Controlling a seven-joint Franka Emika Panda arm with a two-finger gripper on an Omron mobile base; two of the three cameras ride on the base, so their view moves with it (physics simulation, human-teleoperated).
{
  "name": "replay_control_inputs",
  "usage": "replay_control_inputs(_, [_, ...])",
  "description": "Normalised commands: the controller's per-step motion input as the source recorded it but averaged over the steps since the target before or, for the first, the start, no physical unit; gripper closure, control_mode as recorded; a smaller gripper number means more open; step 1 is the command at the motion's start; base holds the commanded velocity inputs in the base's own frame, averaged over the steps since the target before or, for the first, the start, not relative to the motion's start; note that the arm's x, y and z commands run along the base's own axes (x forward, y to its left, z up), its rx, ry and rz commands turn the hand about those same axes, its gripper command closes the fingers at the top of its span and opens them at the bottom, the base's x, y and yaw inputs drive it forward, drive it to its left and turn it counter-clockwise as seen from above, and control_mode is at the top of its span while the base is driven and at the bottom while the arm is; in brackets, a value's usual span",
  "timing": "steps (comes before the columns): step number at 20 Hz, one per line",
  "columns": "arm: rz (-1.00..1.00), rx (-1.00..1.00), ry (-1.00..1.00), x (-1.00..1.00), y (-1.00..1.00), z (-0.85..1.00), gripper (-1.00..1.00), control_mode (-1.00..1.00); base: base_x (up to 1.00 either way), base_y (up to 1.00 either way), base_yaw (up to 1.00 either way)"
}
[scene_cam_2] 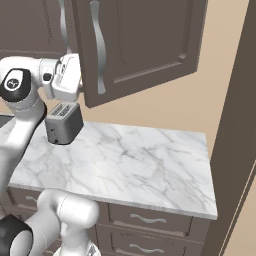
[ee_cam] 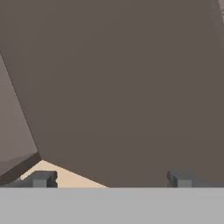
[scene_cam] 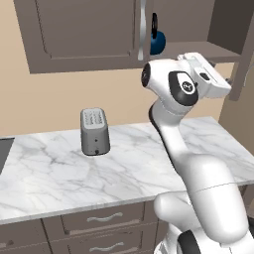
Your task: Open the cabinet, pick the kettle from the cabinet, and place it in the sink.
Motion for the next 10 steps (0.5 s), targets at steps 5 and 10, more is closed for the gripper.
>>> replay_control_inputs(5, [0.00,0.07,0.10,-0.22,-0.45,0.01,-1.00,-1.00,0.00,0.00,0.00])
replay_control_inputs(10, [0.00,0.04,0.08,-0.44,-0.52,0.02,-1.00,-1.00,0.00,0.00,0.00])
